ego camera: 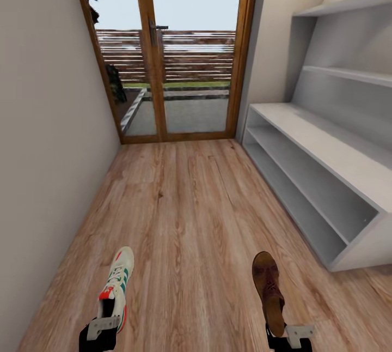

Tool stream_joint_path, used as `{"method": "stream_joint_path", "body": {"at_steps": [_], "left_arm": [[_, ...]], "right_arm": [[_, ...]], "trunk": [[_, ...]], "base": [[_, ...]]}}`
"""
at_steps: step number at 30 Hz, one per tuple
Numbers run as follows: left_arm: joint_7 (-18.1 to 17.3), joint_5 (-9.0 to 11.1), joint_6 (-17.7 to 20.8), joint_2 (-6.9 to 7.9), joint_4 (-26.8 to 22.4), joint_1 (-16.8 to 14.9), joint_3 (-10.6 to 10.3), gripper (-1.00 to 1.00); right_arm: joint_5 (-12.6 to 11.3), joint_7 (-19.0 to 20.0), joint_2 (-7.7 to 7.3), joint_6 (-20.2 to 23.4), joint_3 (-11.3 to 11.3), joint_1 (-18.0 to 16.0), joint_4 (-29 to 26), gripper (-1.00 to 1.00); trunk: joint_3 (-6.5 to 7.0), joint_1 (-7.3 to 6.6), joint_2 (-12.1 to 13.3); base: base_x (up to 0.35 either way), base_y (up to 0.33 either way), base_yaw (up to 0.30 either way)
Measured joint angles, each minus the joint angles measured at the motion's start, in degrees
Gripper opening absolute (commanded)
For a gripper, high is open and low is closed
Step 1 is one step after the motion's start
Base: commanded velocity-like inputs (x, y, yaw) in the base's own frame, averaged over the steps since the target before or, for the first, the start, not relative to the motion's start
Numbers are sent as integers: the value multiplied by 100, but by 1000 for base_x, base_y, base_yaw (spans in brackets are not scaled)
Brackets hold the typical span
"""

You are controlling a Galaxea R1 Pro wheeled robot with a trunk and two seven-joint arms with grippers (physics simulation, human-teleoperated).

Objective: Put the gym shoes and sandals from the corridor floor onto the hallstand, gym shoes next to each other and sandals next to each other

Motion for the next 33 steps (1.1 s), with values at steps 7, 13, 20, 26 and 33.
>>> {"method": "stream_joint_path", "body": {"at_steps": [7,13,20,26,33], "left_arm": [[0,0,0,0,0,0,0,-100],[0,0,0,0,0,0,3,-100],[0,2,0,0,-1,0,4,-100],[0,2,-1,0,0,-1,4,-100],[0,3,-1,0,0,-1,4,-100]], "right_arm": [[0,-5,3,7,2,-1,0,-100],[-1,-7,16,9,5,-3,1,-100],[-1,-7,17,9,6,0,6,-100],[-1,-7,17,12,6,1,9,-100],[-1,-7,17,14,6,0,9,-100]], "trunk": [[0,0,0],[0,0,0],[0,0,0],[0,1,0],[0,1,0]], "base": [[335,0,0],[335,1,0],[312,136,-28],[285,225,-205],[282,234,-256]]}}
